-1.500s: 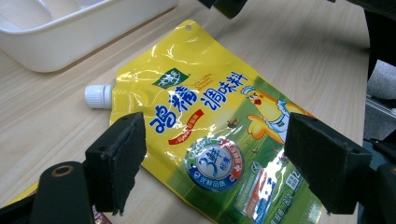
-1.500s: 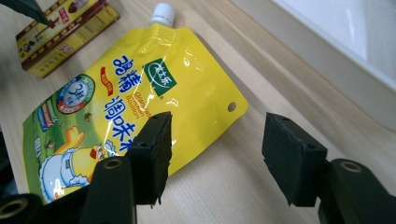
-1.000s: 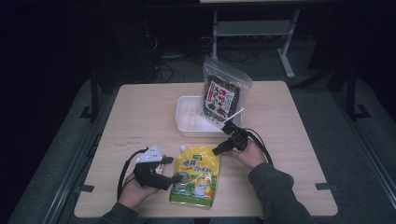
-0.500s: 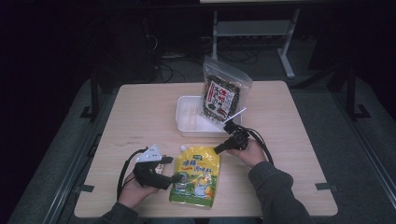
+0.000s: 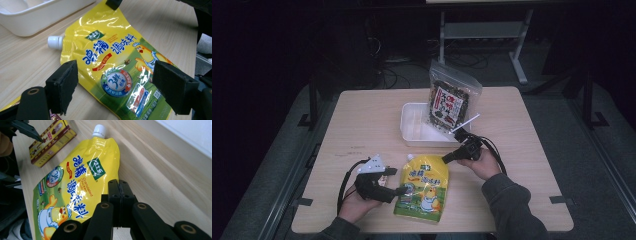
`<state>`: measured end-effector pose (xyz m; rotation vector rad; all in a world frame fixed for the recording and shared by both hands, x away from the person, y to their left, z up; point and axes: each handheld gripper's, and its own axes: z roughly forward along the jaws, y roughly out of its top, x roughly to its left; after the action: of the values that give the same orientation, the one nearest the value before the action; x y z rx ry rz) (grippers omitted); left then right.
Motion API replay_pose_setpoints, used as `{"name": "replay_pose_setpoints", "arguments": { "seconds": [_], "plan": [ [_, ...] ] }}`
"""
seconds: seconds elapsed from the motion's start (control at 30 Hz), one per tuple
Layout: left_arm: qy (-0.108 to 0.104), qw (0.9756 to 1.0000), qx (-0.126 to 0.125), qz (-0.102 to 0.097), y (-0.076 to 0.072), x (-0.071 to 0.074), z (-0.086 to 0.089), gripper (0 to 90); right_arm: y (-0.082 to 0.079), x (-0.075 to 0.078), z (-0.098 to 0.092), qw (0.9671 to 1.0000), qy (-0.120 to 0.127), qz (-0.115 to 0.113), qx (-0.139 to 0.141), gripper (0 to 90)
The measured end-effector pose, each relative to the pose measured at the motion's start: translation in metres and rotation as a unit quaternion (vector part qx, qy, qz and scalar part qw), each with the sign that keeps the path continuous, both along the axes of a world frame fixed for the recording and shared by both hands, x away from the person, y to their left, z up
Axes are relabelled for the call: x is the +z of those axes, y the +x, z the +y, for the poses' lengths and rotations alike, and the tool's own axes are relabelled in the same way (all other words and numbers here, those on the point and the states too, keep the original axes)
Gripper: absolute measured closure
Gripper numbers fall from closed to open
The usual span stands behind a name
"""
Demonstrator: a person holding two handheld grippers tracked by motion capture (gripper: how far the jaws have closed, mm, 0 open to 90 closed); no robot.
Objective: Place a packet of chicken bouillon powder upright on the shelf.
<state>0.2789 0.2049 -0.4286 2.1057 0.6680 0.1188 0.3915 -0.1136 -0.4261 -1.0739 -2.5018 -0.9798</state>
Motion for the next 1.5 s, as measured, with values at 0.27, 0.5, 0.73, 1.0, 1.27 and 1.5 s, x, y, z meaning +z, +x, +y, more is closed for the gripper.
{"name": "replay_pose_setpoints", "arguments": {
  "seconds": [0.27,0.5,0.73,1.0,1.27,1.5],
  "plan": [
    [0.001,1.0,0.0,0.001,0.0,-0.001,-0.001,20.5,-0.007,0.016,-0.009,0.9993,0.026,-0.025,0.001,89.7],
    [0.002,1.0,0.002,0.007,0.001,-0.004,-0.001,20.4,-0.015,0.028,-0.013,0.9982,0.036,-0.048,0.002,89.7],
    [0.003,0.9996,-0.012,0.025,0.003,-0.008,-0.002,22.5,-0.022,0.037,-0.017,0.997,0.051,-0.058,0.006,89.7],
    [-0.007,0.9986,-0.024,0.047,0.004,-0.01,-0.004,22.4,-0.032,0.053,-0.021,0.9946,0.065,-0.078,0.017,89.7],
    [-0.02,0.996,-0.047,0.073,0.007,-0.014,-0.008,29.4,-0.04,0.067,-0.022,0.9915,0.086,-0.093,0.03,89.7],
    [-0.04,0.9929,-0.062,0.093,0.009,-0.015,-0.007,49.1,-0.046,0.076,-0.018,0.9895,0.095,-0.101,0.04,89.7]
  ]
}}
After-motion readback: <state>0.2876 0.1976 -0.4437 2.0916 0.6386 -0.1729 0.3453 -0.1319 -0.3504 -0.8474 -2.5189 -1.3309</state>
